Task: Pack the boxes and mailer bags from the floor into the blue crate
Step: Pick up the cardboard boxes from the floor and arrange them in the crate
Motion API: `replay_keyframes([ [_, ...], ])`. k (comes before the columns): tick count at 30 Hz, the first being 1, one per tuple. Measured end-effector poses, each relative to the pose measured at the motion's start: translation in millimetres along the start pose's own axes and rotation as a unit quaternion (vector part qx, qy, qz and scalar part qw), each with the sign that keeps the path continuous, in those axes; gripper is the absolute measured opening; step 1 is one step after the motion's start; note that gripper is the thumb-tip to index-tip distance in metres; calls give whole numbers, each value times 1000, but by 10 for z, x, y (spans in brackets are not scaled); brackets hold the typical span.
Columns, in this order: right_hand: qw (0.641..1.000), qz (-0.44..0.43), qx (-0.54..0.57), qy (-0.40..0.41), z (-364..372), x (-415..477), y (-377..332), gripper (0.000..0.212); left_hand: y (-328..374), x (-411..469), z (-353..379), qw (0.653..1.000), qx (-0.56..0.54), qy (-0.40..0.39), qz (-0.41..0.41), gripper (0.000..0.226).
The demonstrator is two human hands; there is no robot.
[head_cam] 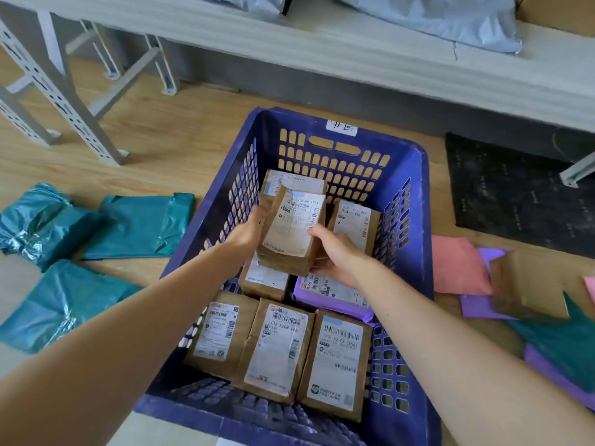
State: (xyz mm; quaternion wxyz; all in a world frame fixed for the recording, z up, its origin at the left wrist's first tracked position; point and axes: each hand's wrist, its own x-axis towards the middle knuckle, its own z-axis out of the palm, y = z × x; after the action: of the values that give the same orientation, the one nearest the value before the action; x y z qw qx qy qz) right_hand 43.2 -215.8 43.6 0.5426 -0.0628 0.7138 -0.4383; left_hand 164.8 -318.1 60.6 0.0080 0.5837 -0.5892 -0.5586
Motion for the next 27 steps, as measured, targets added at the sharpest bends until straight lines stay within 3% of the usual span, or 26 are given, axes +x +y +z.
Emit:
replay_keyframes([
  [5,1000,-14,-6,13,-34,94,3,36,-173,172,108,995,-67,-11,-75,75],
  [11,999,-28,-20,15,-40,174,-27,40,-224,268,134,987,-127,-15,-95,81],
  [18,998,-27,-49,-18,218,244,-105,38,-384,375,8,945,-299,-23,-133,81],
  [24,997,-25,-71,-5,385,334,-169,40,-466,348,41,926,-366,-32,-84,44],
  [27,996,-24,-82,6,438,358,-176,52,-511,321,79,919,-383,-12,-93,29],
])
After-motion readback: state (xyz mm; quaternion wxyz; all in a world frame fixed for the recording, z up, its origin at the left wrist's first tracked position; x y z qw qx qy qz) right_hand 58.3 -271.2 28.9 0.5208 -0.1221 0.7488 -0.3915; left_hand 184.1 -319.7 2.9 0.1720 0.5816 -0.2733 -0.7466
